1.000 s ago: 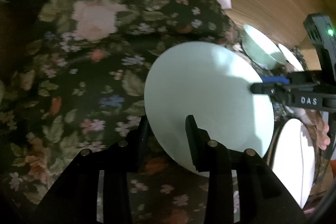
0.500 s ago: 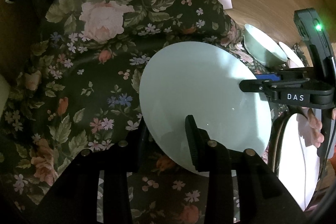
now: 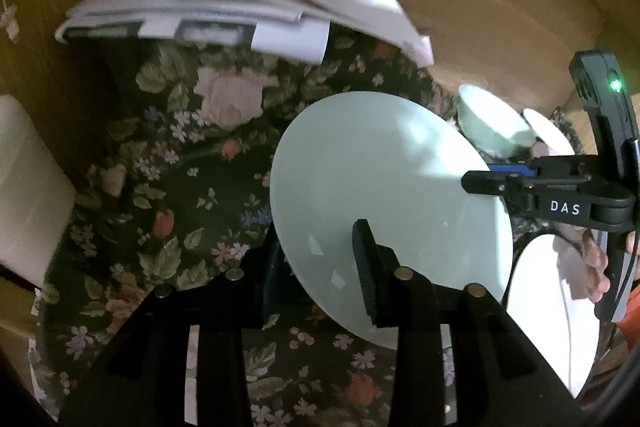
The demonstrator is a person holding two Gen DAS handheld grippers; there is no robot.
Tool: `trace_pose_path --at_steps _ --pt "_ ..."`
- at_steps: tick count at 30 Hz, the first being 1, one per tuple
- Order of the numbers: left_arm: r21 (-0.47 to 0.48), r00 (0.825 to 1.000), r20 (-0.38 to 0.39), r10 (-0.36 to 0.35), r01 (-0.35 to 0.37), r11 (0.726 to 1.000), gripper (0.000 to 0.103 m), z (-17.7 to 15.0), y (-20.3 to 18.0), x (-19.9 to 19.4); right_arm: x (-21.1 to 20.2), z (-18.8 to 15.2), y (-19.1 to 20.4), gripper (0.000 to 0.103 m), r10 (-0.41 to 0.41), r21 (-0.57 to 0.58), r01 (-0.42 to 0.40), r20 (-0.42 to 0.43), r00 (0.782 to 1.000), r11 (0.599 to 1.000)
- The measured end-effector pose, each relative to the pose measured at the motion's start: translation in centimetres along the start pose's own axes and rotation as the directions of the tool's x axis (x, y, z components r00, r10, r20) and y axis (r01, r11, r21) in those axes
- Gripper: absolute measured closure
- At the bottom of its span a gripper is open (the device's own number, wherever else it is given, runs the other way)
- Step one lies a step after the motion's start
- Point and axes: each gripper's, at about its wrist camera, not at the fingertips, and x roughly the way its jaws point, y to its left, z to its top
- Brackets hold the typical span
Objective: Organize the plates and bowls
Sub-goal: 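Lift the mint green plate with both grippers toward the white plate stack, then carry the mint green plate with both grippers over the white plate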
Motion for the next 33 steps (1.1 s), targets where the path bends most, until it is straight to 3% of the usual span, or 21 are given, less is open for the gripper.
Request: trace_pose_path --at_steps 10,33 --pt "0.015 0.998 0.053 -0.027 0.027 1.0 0.069 -0.4 -1.5 -3.2 -3.7 -1.0 -0.8 0.082 0.001 0.026 -0.004 0.084 0.996 1.0" --pt "0.104 0.992 0.064 -0.109 0.102 0.989 0.069 -4.4 -7.9 -7.7 -10.2 -9.0 -2.3 0.082 -0.033 0.145 0.006 0.184 0.982 0.989"
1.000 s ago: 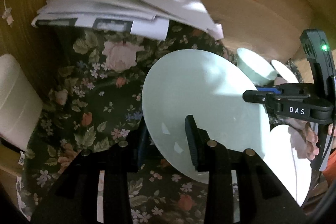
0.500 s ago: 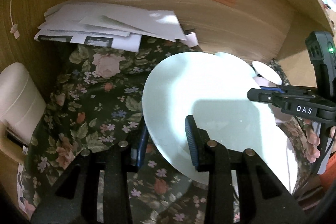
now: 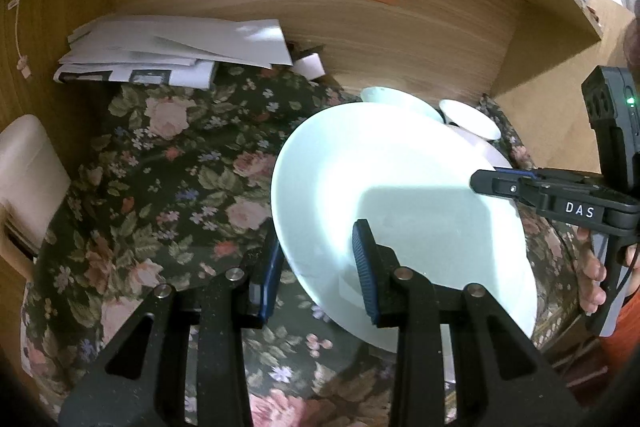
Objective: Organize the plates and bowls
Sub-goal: 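Carry the mint green plate with both grippers over the white plate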
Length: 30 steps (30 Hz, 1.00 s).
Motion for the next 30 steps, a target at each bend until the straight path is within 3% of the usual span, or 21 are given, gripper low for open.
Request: trace_pose_path --at_steps 13,30 --pt "0.015 0.999 -0.031 -0.037 0.038 0.999 0.069 -2.6 -2.9 -0.8 -2.4 -4.0 -1.3 0.082 -0.003 0.053 0.002 0.014 1.0 0.999" --pt "0.045 0.99 -0.131 -0.041 0.047 0.998 0.069 -5.4 -5.2 1.8 -1.9 -7.8 -3.7 0.082 -0.014 0.137 0.015 -0.006 1.0 0.991"
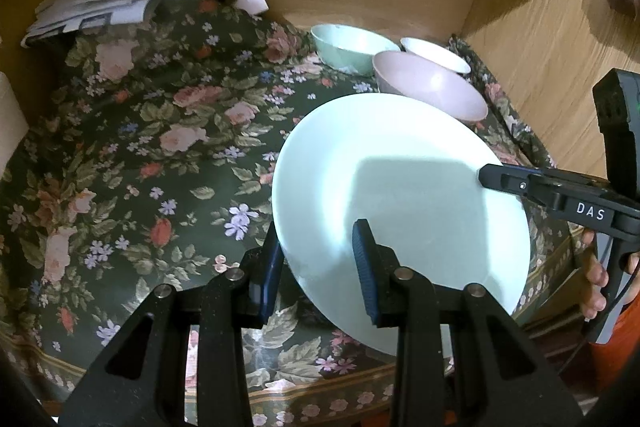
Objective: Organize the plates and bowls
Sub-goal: 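Carry the mint green plate with both grippers over the white plate, then lower the mint green plate onto the white plate and open both grippers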
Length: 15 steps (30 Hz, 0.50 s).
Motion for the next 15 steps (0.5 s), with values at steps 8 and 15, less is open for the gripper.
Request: trace_pose_path --at_steps 8,15 --pt "0.011 1.0 -0.025 0.003 -0.003 1.0 0.069 0.1 -0.4 1.2 0.4 -0.4 -0.9 0.082 -0.006 0.025 0.006 -0.004 1.0 1.0" --pt "0.005 0.999 -0.038 0.014 -0.014 1.0 0.069 0.3 -0.2 1.8 0.8 -0.6 -0.8 0.082 -0.023 0.017 0.023 -0.013 1.0 1.0"
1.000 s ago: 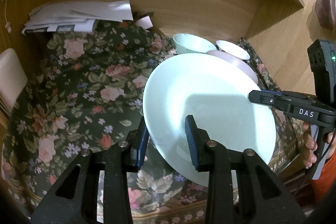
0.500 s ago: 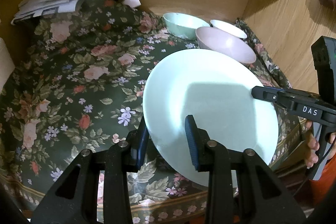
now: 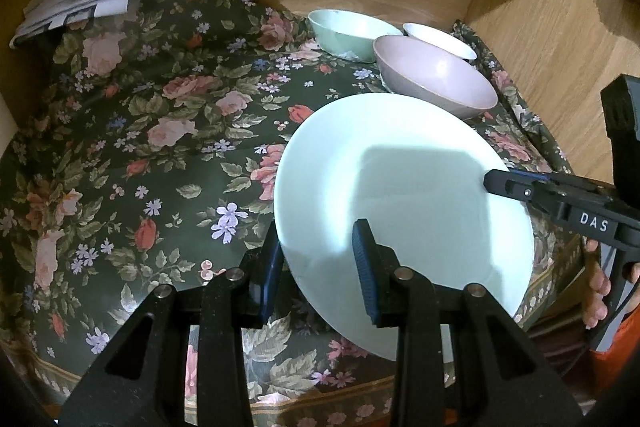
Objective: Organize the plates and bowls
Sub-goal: 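Lower the mint green plate onto the white plate and open both grippers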
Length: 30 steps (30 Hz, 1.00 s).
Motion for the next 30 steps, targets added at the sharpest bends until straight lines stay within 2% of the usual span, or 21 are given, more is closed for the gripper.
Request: trace_pose_path --at_steps 12,22,26,28,30 --pt "0.026 1.0 -0.003 0.022 -0.022 0.999 0.069 0.5 -0.2 0.5 -0.5 -0.3 -0.4 0.082 0.008 0.025 -0.009 0.027 1.0 1.0" --pt "0.039 0.998 0.054 0.039 -0.041 0.998 0.067 1.7 -0.1 -1.0 -3.0 -0.1 -0.8 0.081 -0.061 0.032 0.057 0.12 0.991 0.998" --pt "0.039 0.993 0.115 0.039 -0.044 0.998 0.056 3.0 -0.2 -2.4 -4.2 0.6 -0.7 0.071 -0.093 0.027 0.09 0.183 0.979 0.996" --pt "0.04 0.988 0.148 0.036 -0.042 0.998 0.055 3.9 -0.3 -3.2 -4.9 1.1 -0.7 0.065 -0.102 0.028 0.099 0.219 0.97 0.995" --pt "0.046 0.985 0.17 0.029 -0.037 0.998 0.052 4.7 -0.5 -3.7 -5.7 1.7 -0.7 0.056 -0.114 0.033 0.11 0.258 0.959 0.993"
